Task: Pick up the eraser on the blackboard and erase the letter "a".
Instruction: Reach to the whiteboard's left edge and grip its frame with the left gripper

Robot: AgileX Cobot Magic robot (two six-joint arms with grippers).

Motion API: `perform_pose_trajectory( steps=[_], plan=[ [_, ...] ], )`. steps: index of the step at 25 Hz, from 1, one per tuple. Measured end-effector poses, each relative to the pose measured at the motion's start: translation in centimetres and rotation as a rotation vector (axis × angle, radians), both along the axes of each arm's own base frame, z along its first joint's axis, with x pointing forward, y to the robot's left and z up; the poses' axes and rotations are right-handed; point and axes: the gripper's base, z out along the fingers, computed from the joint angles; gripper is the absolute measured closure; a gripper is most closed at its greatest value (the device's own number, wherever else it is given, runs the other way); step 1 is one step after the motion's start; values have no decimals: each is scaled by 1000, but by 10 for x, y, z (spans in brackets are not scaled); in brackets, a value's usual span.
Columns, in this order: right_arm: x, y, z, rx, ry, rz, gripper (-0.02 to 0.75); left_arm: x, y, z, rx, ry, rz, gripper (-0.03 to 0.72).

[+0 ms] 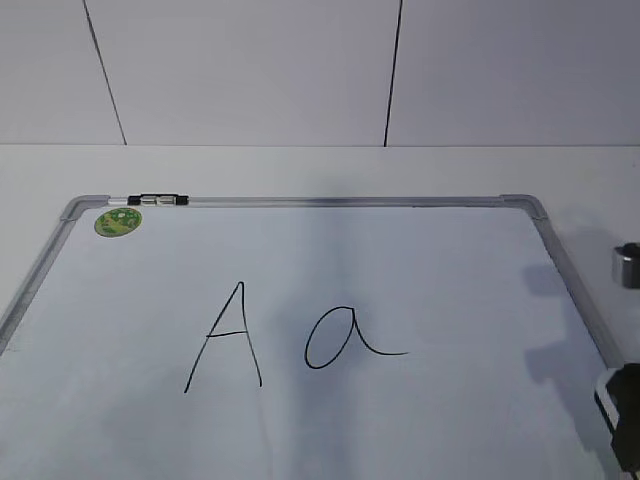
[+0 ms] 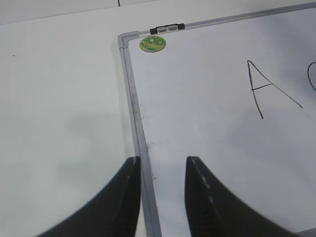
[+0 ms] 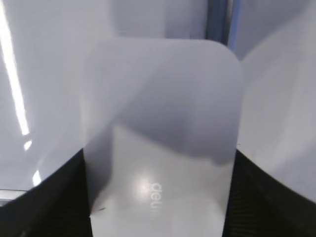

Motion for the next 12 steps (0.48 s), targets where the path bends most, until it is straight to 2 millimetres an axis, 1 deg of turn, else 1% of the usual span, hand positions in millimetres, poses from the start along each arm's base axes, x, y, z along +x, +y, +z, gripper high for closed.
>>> perform_pose_trajectory(
  steps=[5,12],
  plan=[
    [9,2,29,7,-22,2,183,0,0,0,0,0,0,454],
    [24,6,62,30,-108,3,183,0,0,0,0,0,0,453]
  ],
)
